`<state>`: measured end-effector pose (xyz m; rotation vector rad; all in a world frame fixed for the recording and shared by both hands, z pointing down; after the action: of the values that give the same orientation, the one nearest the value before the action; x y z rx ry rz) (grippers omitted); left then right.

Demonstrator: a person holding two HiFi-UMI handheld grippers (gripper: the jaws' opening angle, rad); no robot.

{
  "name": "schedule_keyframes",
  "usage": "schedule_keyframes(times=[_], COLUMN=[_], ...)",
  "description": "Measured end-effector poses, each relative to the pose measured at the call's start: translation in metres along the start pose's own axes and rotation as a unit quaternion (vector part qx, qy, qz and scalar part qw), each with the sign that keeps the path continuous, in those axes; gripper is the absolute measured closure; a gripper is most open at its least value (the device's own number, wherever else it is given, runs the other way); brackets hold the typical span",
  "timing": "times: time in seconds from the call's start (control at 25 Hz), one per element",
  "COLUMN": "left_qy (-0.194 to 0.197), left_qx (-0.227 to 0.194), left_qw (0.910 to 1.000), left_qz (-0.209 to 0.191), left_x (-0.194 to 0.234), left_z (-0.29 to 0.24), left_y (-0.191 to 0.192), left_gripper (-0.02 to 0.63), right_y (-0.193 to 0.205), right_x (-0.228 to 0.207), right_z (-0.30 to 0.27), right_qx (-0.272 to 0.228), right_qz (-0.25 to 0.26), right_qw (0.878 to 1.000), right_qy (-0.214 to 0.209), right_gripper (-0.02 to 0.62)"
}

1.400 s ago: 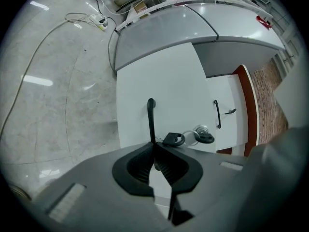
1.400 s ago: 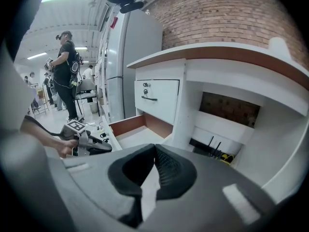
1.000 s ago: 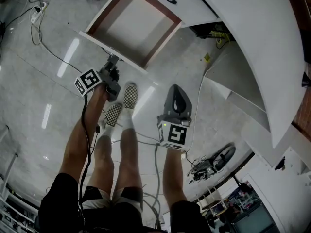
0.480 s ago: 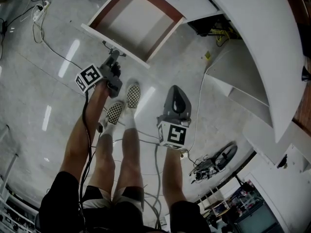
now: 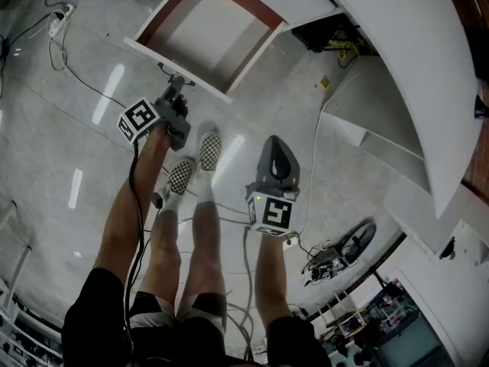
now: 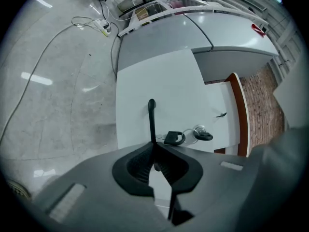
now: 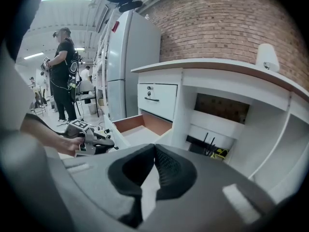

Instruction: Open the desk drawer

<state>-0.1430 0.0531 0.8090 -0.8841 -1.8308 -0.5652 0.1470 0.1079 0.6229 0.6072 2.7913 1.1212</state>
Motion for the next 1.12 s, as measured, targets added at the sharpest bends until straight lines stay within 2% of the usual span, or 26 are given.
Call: schedule_keyframes(times=[0.12, 0.36, 0.64, 0.88, 0.96, 1.12], left_qy=[-0.015, -0.004, -0.026, -0.030, -0.036, -0.035], left_qx=[0.007, 0.004, 0.032, 0.077, 0.085, 0.089], left_qw=[0.9999, 1.0000, 0.9987, 0.9954, 0.9945, 0.9938], left_qz=[0.003, 0.004, -0.031, -0.049, -0.050, -0.057], left_x=[0.010, 0.016, 0.010, 0.000, -0.003, -0.020], left_z=[-0.006, -0.008, -0.009, 0.003, 0.014, 0.032], left_y=[-0.002, -0.003, -0.006, 0.010, 0.016, 0.015], left_gripper=[0.581, 0.581, 0.571, 0.343, 0.293, 0.276], right_y=[0.002, 0.006, 0.000, -0.013, -0.019, -0.032], right_x=[-0.002, -0.009, -0.015, -0.019, -0.019, -0.019], right_z=[-0.001, -0.008, -0.010, -0.001, 0.007, 0.022], right_qx=[0.001, 0.010, 0.011, 0.010, 0.008, -0.002], right_qz=[-0.003, -0.012, -0.021, -0.023, -0.022, -0.021], right_qw=[1.000, 1.000, 1.000, 0.999, 0.999, 0.999], right_qy=[0.004, 0.011, 0.016, 0.021, 0.024, 0.033], right_gripper=[0.591, 0.591, 0.591, 0.591, 0.591, 0.591])
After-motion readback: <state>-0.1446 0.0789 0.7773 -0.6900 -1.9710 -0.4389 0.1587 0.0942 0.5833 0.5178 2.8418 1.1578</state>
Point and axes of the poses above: the fingertips, and each gripper's own axes: z backward along the fingers, x to its left, y out of its underside, the point moved 8 cm from there along z, backward along the fingers, and after that the axes turned 15 degrees about x, right-handed, at the moved point
